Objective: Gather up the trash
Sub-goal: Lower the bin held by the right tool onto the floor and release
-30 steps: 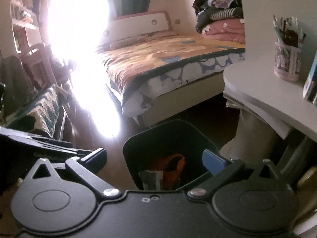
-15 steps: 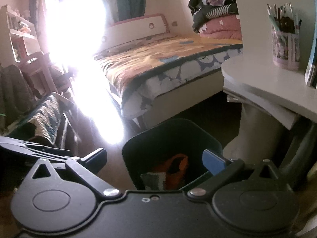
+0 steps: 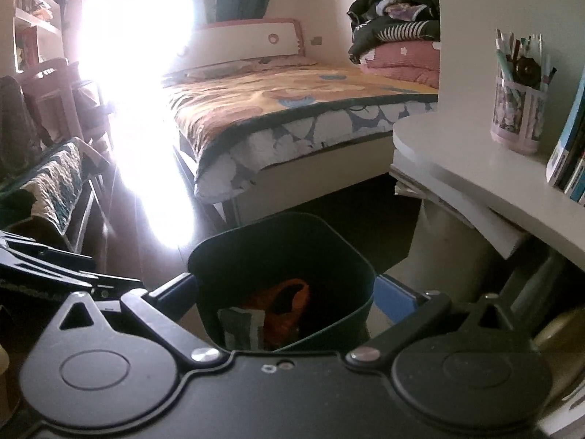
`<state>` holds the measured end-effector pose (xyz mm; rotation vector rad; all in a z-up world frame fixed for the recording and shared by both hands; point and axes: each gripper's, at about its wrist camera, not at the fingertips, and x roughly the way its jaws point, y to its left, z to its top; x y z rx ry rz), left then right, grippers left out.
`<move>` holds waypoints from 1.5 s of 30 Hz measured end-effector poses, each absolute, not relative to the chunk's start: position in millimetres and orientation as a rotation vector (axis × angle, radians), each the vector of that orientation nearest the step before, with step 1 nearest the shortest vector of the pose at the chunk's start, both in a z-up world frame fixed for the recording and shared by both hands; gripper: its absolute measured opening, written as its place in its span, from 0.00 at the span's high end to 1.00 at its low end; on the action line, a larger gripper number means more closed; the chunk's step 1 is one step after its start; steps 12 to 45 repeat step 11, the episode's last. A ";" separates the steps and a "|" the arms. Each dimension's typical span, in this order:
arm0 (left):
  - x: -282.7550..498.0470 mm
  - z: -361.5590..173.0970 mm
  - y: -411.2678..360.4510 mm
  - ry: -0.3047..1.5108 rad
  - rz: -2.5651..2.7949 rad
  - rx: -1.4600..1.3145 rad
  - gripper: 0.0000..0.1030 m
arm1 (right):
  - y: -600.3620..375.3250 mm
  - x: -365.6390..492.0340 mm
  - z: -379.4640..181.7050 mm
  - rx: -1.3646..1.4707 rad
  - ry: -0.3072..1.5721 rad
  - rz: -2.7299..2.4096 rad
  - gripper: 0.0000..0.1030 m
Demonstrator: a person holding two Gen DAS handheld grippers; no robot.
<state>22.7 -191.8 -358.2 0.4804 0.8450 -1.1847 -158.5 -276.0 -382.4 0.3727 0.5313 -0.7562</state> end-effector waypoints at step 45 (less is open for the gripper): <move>24.4 -355.6 -184.9 0.852 -1.141 0.472 0.23 | -275.8 -150.9 -384.6 0.373 0.560 -0.732 0.00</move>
